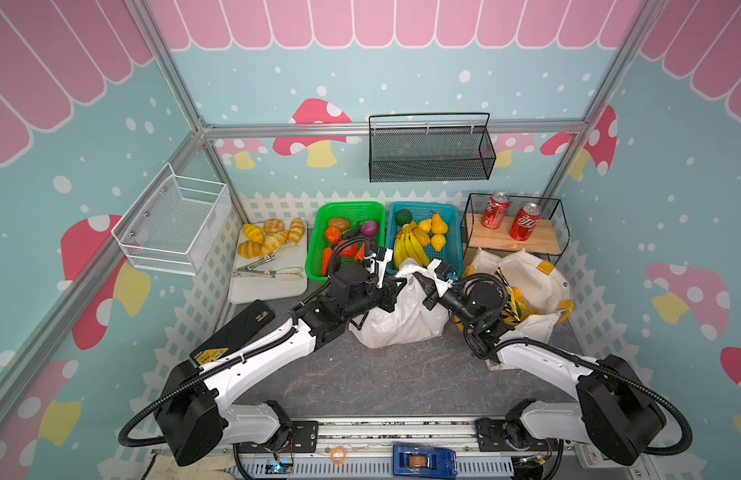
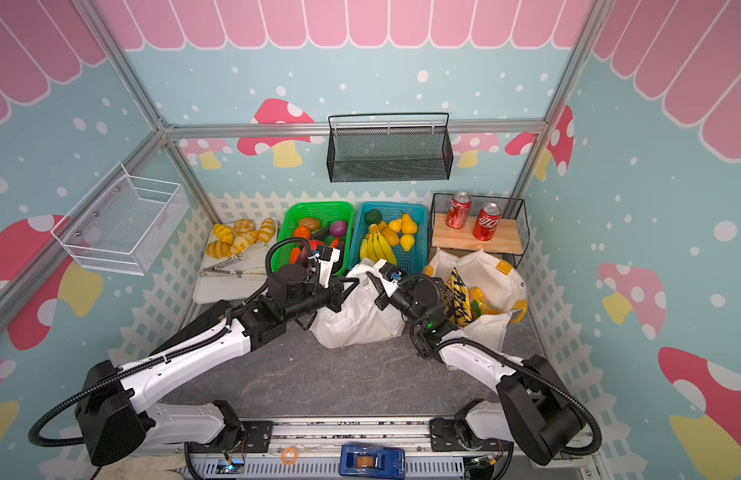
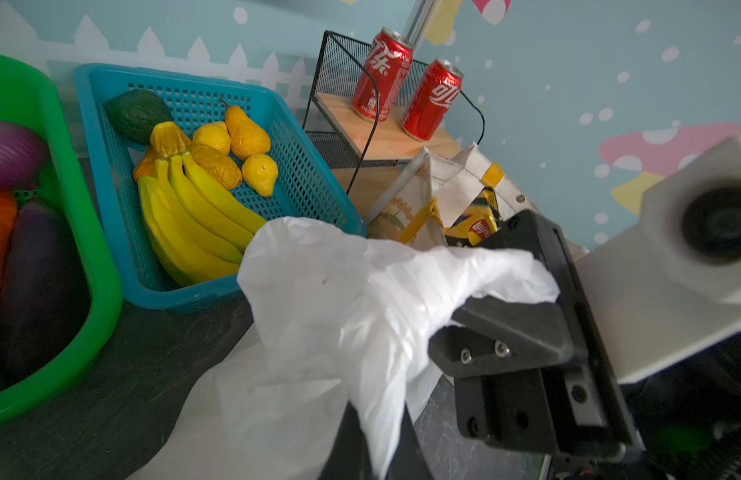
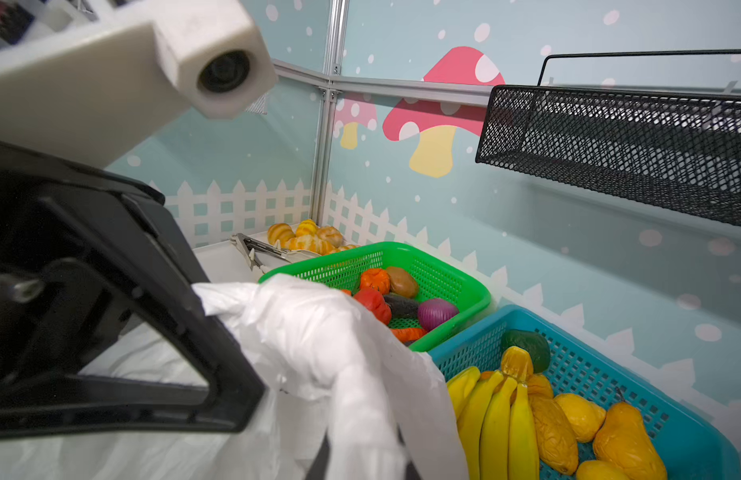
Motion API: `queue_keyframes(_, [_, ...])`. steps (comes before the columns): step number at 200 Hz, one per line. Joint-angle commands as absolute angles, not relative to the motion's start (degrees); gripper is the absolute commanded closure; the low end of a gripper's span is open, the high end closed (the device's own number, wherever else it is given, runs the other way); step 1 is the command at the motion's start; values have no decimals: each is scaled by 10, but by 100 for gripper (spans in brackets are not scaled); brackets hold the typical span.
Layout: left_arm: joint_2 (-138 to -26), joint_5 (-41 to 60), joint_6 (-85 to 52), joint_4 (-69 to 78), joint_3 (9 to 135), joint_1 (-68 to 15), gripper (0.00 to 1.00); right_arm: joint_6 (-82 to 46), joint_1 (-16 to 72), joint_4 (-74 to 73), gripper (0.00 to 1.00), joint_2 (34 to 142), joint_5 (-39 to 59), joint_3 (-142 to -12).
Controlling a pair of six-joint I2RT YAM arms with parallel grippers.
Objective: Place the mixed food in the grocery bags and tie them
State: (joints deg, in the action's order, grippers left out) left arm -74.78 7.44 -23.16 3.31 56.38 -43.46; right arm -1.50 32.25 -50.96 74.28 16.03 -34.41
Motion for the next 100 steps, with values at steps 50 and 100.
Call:
queue_keyframes(50, [-754, 43, -265, 80, 572, -468, 100, -97, 323, -585, 100, 790, 231, -373])
queue_keyframes(100, [-761, 17, -262, 106, 522, -478, 97, -110, 321, -613, 100, 816, 301, -373])
